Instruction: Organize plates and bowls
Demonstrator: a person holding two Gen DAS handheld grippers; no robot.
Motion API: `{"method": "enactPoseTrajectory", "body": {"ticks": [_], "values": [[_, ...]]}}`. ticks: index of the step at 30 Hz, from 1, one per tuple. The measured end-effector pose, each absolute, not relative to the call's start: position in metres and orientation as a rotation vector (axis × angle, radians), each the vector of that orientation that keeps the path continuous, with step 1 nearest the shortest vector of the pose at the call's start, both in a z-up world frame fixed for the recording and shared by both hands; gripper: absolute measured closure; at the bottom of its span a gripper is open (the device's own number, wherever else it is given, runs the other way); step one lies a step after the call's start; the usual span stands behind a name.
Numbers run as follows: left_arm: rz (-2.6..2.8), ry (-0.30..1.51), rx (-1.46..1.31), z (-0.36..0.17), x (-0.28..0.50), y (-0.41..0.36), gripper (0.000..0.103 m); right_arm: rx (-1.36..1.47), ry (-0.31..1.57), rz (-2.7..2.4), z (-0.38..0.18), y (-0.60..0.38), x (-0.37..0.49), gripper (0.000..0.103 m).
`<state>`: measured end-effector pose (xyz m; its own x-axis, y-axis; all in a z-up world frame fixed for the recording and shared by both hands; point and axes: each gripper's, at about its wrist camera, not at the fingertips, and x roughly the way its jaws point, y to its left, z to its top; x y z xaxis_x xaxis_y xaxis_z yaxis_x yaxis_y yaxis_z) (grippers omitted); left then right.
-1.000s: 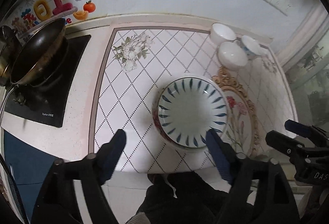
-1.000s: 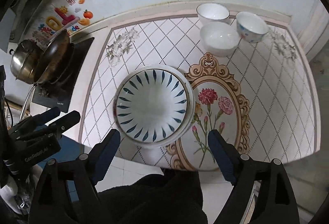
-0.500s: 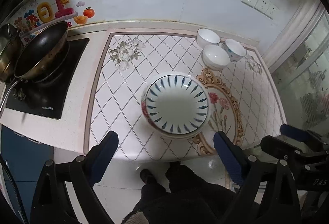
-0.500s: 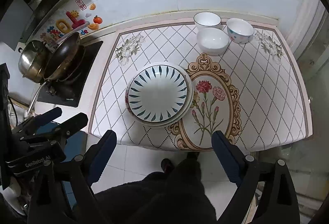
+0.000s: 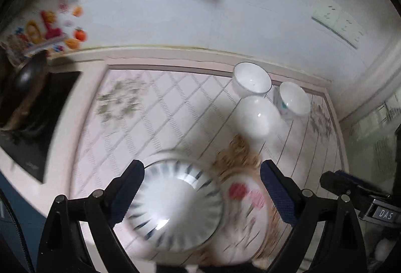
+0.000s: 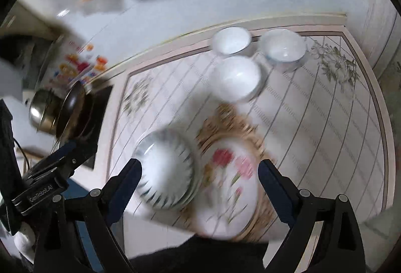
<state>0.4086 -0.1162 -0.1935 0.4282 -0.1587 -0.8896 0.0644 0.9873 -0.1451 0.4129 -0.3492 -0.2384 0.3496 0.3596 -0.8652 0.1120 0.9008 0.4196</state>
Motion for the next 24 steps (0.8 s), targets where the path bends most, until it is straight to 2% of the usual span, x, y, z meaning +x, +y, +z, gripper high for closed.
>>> {"method": "enactPoseTrajectory", "body": {"ticks": [2,9,12,14,16,17,18,19,21,24], "values": [[-0.14,1.167,-0.14,-0.217,0.443,-0.129,0.009,0.488,1.242,0.176,-0.257,-0.371,0.442,0.007],[-0.117,1.313,-0.169,-0.296,0.524,-0.169,0.045,0.554,1.334,0.192,-0.341,-0.42,0.529,0.007],[-0.146,1.377,-0.207,-0.326,0.542,-0.18,0.048,0.589,1.358,0.201,-0.369,-0.424,0.552,0.011],[-0.175,1.395,-0.193,-0.339,0.549,-0.19,0.058,0.605,1.373,0.206,-0.384,-0.423,0.564,0.021],[-0.204,1.402,-0.158,-0.349,0.551,-0.2,0.075,0.628,1.391,0.2,-0.401,-0.421,0.574,0.041],[-0.216,1.403,-0.147,-0.352,0.552,-0.203,0.08,0.636,1.395,0.202,-0.407,-0.421,0.577,0.045],[-0.221,1.405,-0.137,-0.355,0.552,-0.205,0.088,0.639,1.394,0.198,-0.411,-0.42,0.579,0.06],[-0.216,1.401,-0.123,-0.357,0.551,-0.207,0.09,0.635,1.393,0.193,-0.415,-0.419,0.58,0.077],[-0.215,1.389,-0.107,-0.358,0.553,-0.209,0.091,0.635,1.388,0.192,-0.418,-0.416,0.581,0.086],[-0.217,1.374,-0.083,-0.354,0.548,-0.212,0.092,0.572,1.369,0.173,-0.413,-0.408,0.579,0.087]]}}
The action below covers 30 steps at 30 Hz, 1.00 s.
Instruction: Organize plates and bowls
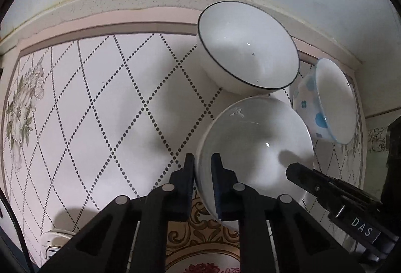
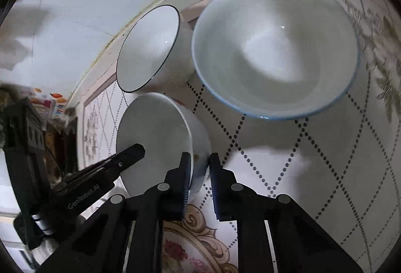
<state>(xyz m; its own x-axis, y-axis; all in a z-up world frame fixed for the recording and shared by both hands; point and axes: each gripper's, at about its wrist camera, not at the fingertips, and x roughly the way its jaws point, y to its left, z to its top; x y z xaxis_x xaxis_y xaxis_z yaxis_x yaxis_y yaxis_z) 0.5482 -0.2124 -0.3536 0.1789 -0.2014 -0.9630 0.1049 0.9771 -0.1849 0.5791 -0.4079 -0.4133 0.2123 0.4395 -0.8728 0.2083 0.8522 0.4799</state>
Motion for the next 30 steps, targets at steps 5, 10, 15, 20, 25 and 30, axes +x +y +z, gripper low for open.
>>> {"method": "enactPoseTrajectory", "body": {"ticks": [5,10,15,20,25,30], "values": [[-0.237,1.347,-0.072,-0.337,0.529,-0.218,0.092,0.566,1.362,0.179,-0.401,-0.404,0.565,0.087],[-0.282,1.331,-0.069,-0.318,0.494,-0.224,0.092,0.55,1.339,0.179,-0.375,-0.411,0.539,0.087],[-0.342,1.336,-0.062,-0.309,0.453,-0.232,0.092,0.525,1.329,0.175,-0.349,-0.42,0.5,0.087],[-0.389,1.354,-0.02,-0.312,0.419,-0.24,0.092,0.512,1.341,0.165,-0.34,-0.425,0.458,0.087],[-0.406,1.385,0.041,-0.327,0.399,-0.248,0.092,0.564,1.392,0.155,-0.353,-0.442,0.418,0.086],[-0.407,1.43,0.061,-0.346,0.384,-0.258,0.092,0.593,1.44,0.142,-0.375,-0.449,0.393,0.086]]}}
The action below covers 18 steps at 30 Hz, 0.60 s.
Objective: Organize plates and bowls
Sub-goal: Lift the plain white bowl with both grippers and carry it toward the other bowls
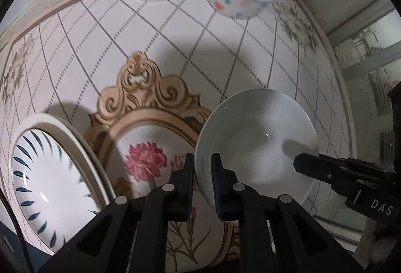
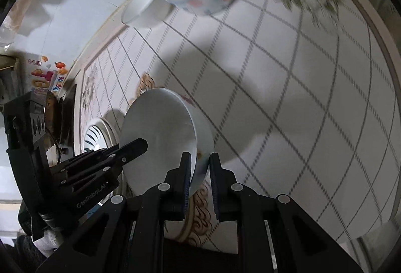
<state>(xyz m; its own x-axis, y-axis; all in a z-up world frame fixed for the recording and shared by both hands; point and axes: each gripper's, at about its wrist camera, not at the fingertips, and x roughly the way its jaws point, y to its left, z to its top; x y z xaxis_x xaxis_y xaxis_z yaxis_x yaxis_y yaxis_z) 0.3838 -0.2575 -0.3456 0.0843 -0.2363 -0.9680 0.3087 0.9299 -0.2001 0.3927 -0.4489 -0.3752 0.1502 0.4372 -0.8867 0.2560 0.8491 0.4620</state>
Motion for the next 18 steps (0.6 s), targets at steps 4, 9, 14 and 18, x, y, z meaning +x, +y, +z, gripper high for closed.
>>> {"method": "enactPoseTrajectory", "body": {"ticks": [4,9,14,18], "values": [[-0.409,1.445,0.1,-0.356,0.378,-0.265,0.092,0.588,1.458,0.138,-0.385,-0.453,0.382,0.086],[-0.402,1.452,0.123,-0.363,0.376,-0.269,0.092,0.584,1.464,0.144,-0.39,-0.456,0.378,0.086],[-0.4,1.462,0.135,-0.364,0.375,-0.269,0.092,0.583,1.487,0.164,-0.392,-0.455,0.384,0.086],[-0.387,1.471,0.167,-0.355,0.374,-0.266,0.088,0.61,1.529,0.168,-0.396,-0.461,0.389,0.084]]}}
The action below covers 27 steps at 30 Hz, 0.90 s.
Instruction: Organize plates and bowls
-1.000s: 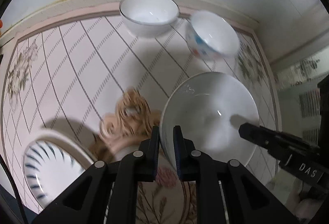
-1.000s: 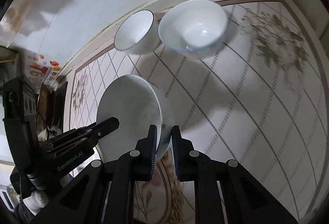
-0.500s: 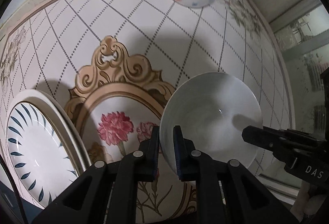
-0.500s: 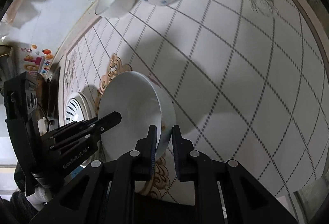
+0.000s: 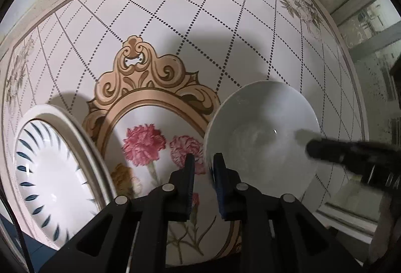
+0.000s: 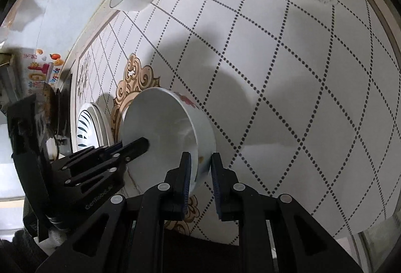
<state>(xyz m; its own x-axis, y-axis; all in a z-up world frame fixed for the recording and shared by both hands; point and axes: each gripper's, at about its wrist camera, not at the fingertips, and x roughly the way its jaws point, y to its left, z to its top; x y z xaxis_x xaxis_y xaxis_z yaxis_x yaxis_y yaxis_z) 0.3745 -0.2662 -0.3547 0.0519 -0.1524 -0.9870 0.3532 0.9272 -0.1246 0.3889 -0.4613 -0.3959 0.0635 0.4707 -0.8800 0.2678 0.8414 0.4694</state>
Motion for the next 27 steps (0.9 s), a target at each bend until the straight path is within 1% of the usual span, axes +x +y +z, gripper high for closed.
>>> {"method": "enactPoseTrajectory", "body": {"ticks": [4,7,8,10,12,13,19,23,27], "values": [[-0.373,1.462,0.135,-0.337,0.375,-0.25,0.088,0.658,1.499,0.166,-0.384,-0.485,0.395,0.084],[-0.346,1.406,0.099,-0.311,0.383,-0.238,0.088,0.683,1.449,0.154,-0.369,-0.507,0.41,0.082],[-0.344,1.383,0.081,-0.302,0.389,-0.235,0.088,0.697,1.431,0.156,-0.365,-0.515,0.416,0.077],[-0.326,1.356,0.041,-0.289,0.406,-0.232,0.084,0.706,1.394,0.16,-0.359,-0.526,0.431,0.063],[-0.331,1.328,-0.025,-0.282,0.436,-0.235,0.079,0.705,1.351,0.152,-0.354,-0.538,0.453,0.061],[-0.329,1.322,-0.042,-0.282,0.453,-0.242,0.076,0.706,1.335,0.154,-0.353,-0.543,0.466,0.06],[-0.338,1.376,-0.171,-0.305,0.556,-0.288,0.075,0.76,1.288,0.137,-0.367,-0.568,0.548,0.059],[-0.345,1.413,-0.195,-0.322,0.59,-0.311,0.075,0.772,1.298,0.132,-0.381,-0.569,0.589,0.059],[-0.346,1.464,-0.179,-0.342,0.606,-0.33,0.076,0.744,1.33,0.114,-0.398,-0.567,0.617,0.059]]}}
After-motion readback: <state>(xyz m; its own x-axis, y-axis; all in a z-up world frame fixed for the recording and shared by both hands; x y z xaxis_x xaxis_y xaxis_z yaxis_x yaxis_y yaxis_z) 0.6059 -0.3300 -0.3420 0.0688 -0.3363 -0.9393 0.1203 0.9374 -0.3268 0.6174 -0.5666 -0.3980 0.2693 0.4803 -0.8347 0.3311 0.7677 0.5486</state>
